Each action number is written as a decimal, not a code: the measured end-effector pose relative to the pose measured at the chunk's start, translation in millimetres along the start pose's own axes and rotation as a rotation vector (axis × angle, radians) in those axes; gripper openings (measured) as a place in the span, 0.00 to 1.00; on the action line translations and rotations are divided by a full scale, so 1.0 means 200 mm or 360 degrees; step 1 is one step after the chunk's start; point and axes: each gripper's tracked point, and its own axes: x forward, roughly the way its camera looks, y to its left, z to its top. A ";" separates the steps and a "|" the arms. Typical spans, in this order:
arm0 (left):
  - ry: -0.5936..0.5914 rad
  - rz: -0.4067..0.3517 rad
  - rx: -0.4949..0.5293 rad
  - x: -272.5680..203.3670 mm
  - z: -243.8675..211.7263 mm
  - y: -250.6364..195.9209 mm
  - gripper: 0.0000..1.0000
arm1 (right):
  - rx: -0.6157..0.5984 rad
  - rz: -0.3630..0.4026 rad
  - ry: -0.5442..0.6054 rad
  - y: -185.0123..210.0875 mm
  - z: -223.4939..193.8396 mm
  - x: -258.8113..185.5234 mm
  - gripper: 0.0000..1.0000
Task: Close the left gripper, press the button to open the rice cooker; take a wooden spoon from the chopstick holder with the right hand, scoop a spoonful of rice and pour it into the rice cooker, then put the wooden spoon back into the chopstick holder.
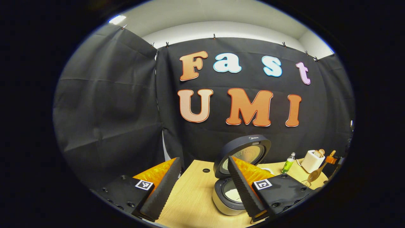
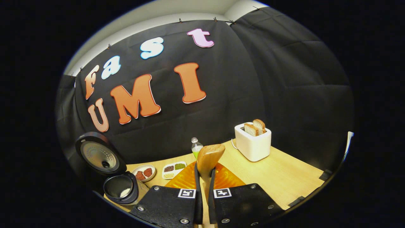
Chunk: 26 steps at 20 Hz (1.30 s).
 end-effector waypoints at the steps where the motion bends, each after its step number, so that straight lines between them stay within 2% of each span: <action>1: 0.0009 0.0012 0.0001 -0.01 -0.01 0.00 0.98 | 0.0012 -0.0002 0.0031 -0.03 -0.05 0.03 0.07; 7: 0.0006 0.0069 0.0000 -0.08 -0.05 -0.04 0.98 | 0.0053 0.0009 0.0190 -0.12 -0.33 0.19 0.06; 11: 0.0038 0.0134 0.0012 -0.08 -0.08 -0.03 0.99 | 0.0129 0.0014 0.0265 -0.17 -0.44 0.25 0.06; 14: 0.0054 0.0141 0.0004 -0.07 -0.10 -0.06 0.97 | 0.0182 0.0002 0.0284 -0.22 -0.46 0.26 0.12; 17: 0.0039 0.0127 0.0008 -0.05 -0.09 -0.13 0.98 | 0.0254 -0.0060 0.0324 -0.29 -0.45 0.25 0.20; 19: 0.0026 0.0090 0.0040 -0.04 -0.07 -0.19 0.98 | 0.0250 -0.0095 0.0327 -0.33 -0.41 0.23 0.35; 21: 0.0016 0.0056 0.0049 -0.04 -0.04 -0.23 0.99 | 0.0204 -0.0116 0.0333 -0.38 -0.36 0.20 0.53; 22: 0.0024 0.0033 0.0032 -0.04 -0.04 -0.25 0.97 | 0.0181 -0.0127 0.0332 -0.39 -0.33 0.18 0.65; 23: 0.0035 0.0009 0.0018 -0.04 -0.05 -0.28 0.98 | 0.0155 -0.0132 0.0318 -0.41 -0.27 0.16 0.71; 24: 0.0045 -0.0003 0.0013 -0.04 -0.07 -0.30 0.98 | 0.0129 -0.0135 0.0299 -0.41 -0.22 0.14 0.69; 25: 0.0051 -0.0013 0.0014 -0.03 -0.07 -0.31 0.98 | 0.0097 -0.0134 0.0275 -0.41 -0.15 0.11 0.82; 26: 0.0052 -0.0023 0.0015 -0.02 -0.07 -0.33 0.99 | 0.0060 -0.0134 0.0251 -0.41 -0.08 0.08 0.88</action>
